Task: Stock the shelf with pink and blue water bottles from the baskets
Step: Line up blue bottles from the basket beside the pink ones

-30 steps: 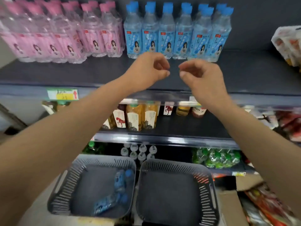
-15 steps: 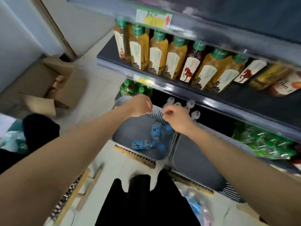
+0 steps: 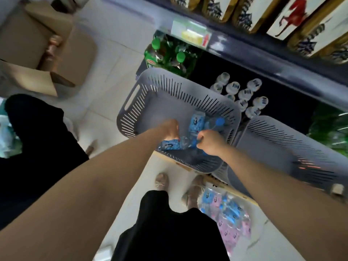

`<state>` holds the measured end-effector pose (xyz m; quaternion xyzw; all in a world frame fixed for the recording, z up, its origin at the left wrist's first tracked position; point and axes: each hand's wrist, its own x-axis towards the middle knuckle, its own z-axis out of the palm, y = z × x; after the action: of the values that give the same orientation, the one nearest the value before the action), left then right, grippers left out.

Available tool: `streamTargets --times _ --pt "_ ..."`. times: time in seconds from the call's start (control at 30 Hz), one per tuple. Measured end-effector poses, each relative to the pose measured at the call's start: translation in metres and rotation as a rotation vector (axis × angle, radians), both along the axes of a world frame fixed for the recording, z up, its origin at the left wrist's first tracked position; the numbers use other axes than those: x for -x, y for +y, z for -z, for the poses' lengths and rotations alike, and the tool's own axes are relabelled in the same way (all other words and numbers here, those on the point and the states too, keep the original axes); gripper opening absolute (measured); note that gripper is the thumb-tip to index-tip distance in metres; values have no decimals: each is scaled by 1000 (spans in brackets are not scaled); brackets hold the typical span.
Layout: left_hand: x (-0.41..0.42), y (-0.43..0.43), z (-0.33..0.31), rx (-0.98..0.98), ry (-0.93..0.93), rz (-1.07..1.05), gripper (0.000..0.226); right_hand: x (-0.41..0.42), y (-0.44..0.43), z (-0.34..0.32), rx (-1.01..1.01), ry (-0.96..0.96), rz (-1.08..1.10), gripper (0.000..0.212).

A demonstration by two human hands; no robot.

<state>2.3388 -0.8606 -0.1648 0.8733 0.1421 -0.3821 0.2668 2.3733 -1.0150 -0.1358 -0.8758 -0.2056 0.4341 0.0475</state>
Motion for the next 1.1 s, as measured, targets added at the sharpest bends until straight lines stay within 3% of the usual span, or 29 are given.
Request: streamTargets --times 0.13,0.27,0.33,0.57,0.7,0.9,1.1 --pt "-1 -3 38 -22 37 59 38 -4 3 26 30 15 -14 33" --pt "1 -10 69 -19 78 90 46 -7 -1 36 232 105 -274 48" --pt "1 -15 81 -25 102 121 54 -9 -4 43 254 84 -332 45" --pt "-2 -25 107 -91 179 218 70 -17 -12 59 139 -45 -192 25" --pt "-4 -26 106 -144 153 229 75 -21 -18 60 85 -72 -71 33" --pt "-13 -14 60 97 87 -101 79 -20 -16 33 24 -106 14 33" --pt "-19 0 -40 181 -8 -174 79 -33 -8 -50 -59 -178 42 25"
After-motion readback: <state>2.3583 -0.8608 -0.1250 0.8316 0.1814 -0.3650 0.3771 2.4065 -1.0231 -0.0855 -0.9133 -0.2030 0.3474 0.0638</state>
